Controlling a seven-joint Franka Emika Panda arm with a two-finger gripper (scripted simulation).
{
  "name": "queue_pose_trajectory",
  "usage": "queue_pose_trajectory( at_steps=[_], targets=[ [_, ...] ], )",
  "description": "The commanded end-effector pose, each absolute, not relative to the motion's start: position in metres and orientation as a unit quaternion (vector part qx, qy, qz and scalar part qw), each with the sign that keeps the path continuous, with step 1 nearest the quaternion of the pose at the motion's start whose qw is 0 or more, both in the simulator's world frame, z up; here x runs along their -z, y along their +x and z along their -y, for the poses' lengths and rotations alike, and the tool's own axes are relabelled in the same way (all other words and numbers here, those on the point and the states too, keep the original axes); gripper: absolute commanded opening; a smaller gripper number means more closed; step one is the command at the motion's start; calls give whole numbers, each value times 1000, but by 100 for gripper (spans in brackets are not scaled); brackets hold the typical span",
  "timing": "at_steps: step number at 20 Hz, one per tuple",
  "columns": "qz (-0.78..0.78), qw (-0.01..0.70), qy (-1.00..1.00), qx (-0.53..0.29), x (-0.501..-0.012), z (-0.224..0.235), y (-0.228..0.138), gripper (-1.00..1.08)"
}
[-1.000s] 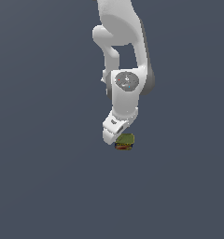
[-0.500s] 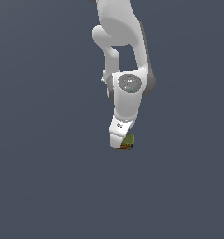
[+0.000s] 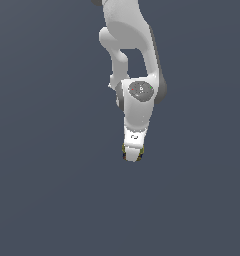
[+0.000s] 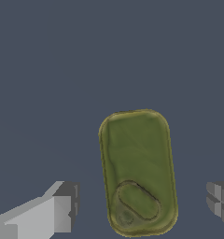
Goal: Pick up the object and move it to a goal position.
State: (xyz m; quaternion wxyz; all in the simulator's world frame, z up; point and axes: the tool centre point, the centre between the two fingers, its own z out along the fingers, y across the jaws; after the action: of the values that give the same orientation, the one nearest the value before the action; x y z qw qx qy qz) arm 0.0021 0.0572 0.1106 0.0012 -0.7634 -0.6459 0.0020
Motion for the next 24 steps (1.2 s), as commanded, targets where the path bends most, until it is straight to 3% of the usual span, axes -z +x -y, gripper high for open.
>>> queue_pose_trajectory(
  at_steps=[1,15,24],
  targets=[
    [663,1,-748,-1,-110,-58,3,100],
    [689,0,-725,0,-105,-60,3,100],
    [691,0,-723,0,-66,-60,2,100]
  ],
)
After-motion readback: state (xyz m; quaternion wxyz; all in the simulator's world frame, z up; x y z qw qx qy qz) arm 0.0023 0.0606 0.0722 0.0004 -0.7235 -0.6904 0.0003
